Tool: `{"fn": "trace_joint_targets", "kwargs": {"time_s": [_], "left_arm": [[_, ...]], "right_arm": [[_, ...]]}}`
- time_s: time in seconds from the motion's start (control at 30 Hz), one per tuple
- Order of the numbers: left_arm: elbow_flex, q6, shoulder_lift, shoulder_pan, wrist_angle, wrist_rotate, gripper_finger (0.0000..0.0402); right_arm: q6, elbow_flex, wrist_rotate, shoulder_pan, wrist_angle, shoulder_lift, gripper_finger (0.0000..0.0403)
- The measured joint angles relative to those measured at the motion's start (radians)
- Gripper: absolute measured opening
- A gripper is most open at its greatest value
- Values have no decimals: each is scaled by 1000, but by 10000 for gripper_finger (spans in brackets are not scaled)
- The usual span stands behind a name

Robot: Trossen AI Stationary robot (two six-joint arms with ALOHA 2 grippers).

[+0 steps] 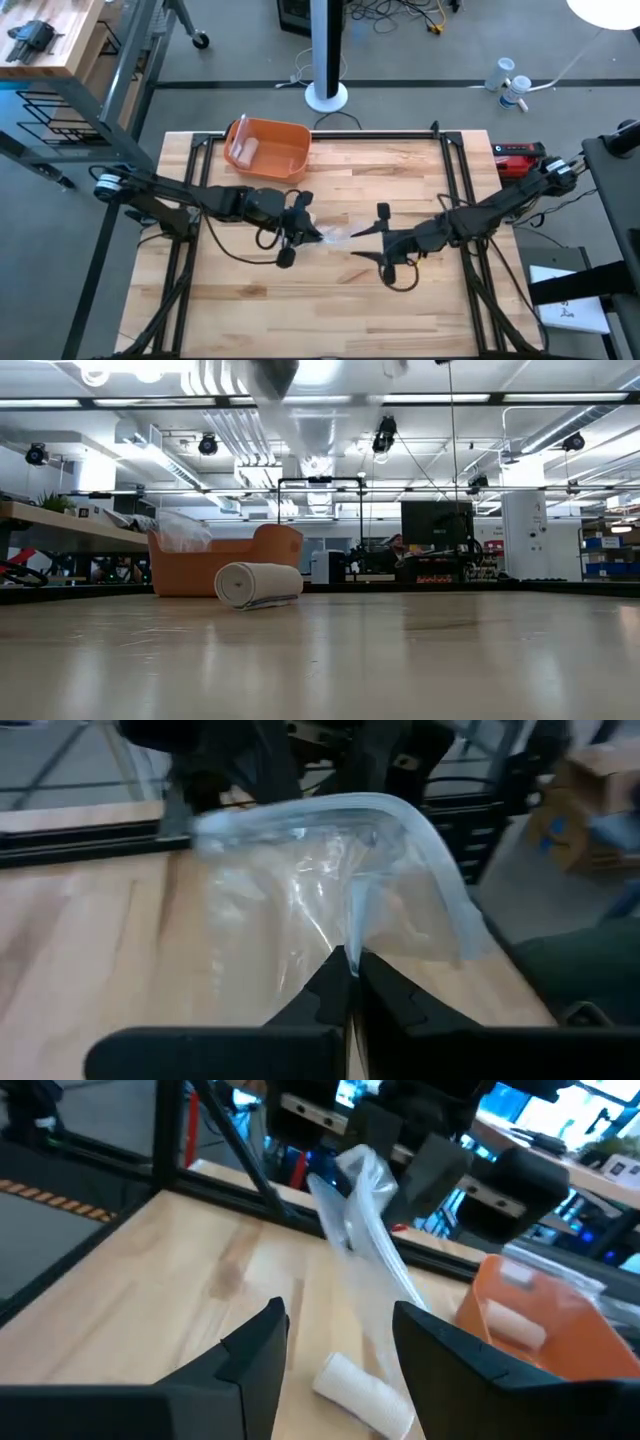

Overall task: Roll bandage
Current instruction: Open the transparent zip bag

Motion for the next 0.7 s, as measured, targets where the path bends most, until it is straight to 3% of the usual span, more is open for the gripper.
{"fn": "trace_joint_targets", "kwargs": {"time_s": [0.2,0.37,0.47,0.53,0.6,0.7], "left_arm": [[2,-39,-23,-18,-1,126,0],[2,-48,-48,-50,-4,125,0],[3,-29,-78,-60,-46,113,0],[3,-7,-94,-63,-100,45,0],[2,13,-105,-68,-140,-94,0],[1,108,-108,-79,-152,-304,0]], "right_arm": [[-19,156,57,10,-87,94,156],[110,337,92,68,-350,142,138],[163,426,200,118,-493,172,135],[205,457,310,153,-540,189,137],[336,478,378,174,-557,200,140],[611,478,386,173,-579,199,141]]}}
